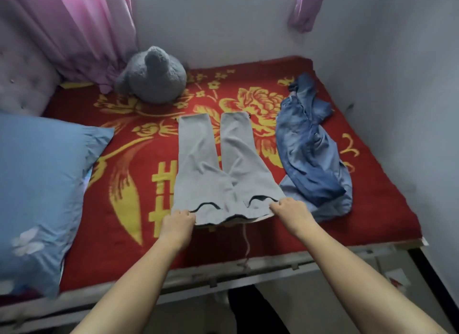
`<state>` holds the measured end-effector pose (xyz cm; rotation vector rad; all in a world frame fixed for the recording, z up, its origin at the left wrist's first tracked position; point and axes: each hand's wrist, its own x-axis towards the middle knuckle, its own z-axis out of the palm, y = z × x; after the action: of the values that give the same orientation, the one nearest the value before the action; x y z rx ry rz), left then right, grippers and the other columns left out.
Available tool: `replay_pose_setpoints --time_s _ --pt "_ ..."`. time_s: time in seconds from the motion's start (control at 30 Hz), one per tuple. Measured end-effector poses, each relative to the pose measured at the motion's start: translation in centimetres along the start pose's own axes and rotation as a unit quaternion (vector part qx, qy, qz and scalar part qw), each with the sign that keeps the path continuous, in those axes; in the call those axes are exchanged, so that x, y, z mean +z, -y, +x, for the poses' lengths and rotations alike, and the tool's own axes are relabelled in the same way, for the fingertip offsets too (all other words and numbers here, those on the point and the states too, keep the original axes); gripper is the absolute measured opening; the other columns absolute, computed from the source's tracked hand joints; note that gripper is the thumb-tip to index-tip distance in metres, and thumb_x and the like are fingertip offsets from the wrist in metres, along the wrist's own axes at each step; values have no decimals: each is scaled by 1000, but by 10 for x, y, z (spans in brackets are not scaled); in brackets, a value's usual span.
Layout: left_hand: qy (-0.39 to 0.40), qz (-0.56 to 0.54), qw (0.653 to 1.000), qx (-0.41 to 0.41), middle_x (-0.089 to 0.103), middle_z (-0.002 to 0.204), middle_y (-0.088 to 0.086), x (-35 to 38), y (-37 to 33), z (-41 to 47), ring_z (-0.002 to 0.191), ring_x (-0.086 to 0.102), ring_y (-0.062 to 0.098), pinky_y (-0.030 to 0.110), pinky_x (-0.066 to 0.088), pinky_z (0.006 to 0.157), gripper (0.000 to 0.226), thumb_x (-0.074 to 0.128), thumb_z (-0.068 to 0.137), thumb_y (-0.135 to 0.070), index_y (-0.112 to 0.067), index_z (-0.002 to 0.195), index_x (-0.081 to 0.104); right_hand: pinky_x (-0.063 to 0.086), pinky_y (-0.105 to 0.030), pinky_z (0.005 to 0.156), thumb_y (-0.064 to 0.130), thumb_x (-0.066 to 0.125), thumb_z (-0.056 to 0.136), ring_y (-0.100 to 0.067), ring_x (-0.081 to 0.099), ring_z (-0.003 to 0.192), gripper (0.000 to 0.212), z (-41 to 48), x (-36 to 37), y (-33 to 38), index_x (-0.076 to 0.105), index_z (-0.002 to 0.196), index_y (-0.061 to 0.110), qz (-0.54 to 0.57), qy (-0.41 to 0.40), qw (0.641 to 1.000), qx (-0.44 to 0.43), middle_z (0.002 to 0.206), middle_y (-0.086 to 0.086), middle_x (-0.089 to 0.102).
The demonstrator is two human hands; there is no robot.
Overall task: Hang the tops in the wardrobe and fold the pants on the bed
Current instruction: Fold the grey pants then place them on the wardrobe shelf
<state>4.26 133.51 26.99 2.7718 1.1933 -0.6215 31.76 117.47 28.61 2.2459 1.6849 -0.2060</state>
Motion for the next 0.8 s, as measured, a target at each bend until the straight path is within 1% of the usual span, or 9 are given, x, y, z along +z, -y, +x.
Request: replay_pose_setpoints --time_s 0.07,0.13,0.23,0.33,0.43,0.57,0.63,0.7,0.8 --pt "30 14 999 -1 56 120 4 20 -8 -8 117 51 26 38 44 85 33 48 88 -8 -19 118 54 47 -36 55 13 71 79 -31 65 84 17 -9 20 10 65 95 17 5 19 1000 -2 85 -9 65" --pt "46 17 999 -12 55 117 4 38 -14 -16 114 51 26 38 43 85 30 49 88 -8 -18 116 54 44 -33 45 10 86 55 -28 63 67 32 -16 42 17 65 78 18 -2 44 999 -1 70 -7 60" --pt "84 27 996 -31 56 114 3 78 -24 -14 110 55 25 37 43 84 26 49 90 -10 -18 114 54 45 -34 52 11 82 58 -28 62 77 35 -13 88 27 63 86 20 -9 75 997 -28 79 -6 61" --pt "129 24 991 -34 54 115 2 123 -34 -6 108 58 25 37 44 81 27 56 92 -20 -18 118 51 37 -30 43 11 89 36 -29 59 62 45 -4 135 34 62 72 18 26 89 995 -40 65 -6 56" --pt "155 31 987 -34 55 118 4 177 -47 9 107 60 26 37 45 83 28 52 96 -25 -16 122 49 36 -31 42 9 88 36 -31 56 57 44 11 191 42 61 70 14 27 71 994 -78 62 -10 53" --pt "181 17 983 -42 55 120 7 250 -64 15 106 60 29 40 47 85 39 39 98 -18 -16 137 36 39 -35 52 12 85 50 -32 56 67 41 13 270 56 62 85 12 36 118 988 -95 72 -13 55" --pt "230 8 972 -38 48 135 10 282 -73 12 119 50 34 45 45 92 58 40 99 -27 -23 151 15 46 -40 74 32 78 70 -34 56 91 50 6 300 63 59 113 14 26 183 978 -92 96 -14 58" --pt "287 -7 956 -50 29 153 13 303 -82 9 137 31 38 49 40 101 72 44 97 -45 -28 154 3 41 -44 93 59 61 83 -34 47 114 78 1 321 66 37 144 16 31 242 966 -87 123 -14 50" --pt "279 -22 957 -75 25 154 16 311 -91 4 139 25 39 49 37 102 74 42 95 -56 -27 155 10 39 -44 98 76 39 86 -33 44 119 84 -1 332 67 31 150 22 87 239 966 -55 128 -12 47"
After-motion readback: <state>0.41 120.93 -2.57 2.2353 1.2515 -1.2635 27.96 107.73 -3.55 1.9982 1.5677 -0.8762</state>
